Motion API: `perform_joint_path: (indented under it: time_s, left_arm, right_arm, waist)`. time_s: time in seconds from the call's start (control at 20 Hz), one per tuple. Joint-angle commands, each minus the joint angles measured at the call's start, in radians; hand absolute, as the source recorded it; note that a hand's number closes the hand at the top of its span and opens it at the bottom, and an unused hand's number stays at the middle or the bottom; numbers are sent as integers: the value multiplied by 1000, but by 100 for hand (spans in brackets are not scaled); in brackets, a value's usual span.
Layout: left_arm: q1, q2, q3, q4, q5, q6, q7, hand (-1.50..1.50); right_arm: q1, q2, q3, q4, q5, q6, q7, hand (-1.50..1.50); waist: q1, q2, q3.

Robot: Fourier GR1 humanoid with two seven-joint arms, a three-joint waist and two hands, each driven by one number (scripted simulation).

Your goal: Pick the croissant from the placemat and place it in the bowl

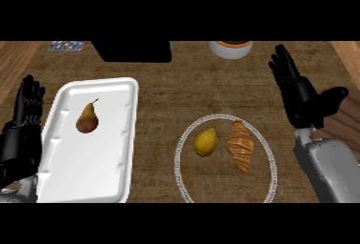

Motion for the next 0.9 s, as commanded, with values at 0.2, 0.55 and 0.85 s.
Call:
perform_joint_path:
  time_s: [0.2, 0.55, 0.85]
  left_arm:
    - [-41, -65, -104, 33, 51, -83, 155, 0]
    - [-32, -130, -146, 75, 97, -103, 202, 0]
    - [-87, -185, -174, 125, 47, -106, 207, 0]
  right_arm:
    - [132, 50, 272, -35, 143, 43, 103, 150]
    - [339, 200, 233, -125, 367, -456, -168, -150]
    - [517, 197, 338, -282, 513, -569, -294, -150]
  waist:
    - [-48, 17, -25]
    - [-88, 11, -22]
    - [-45, 15, -24]
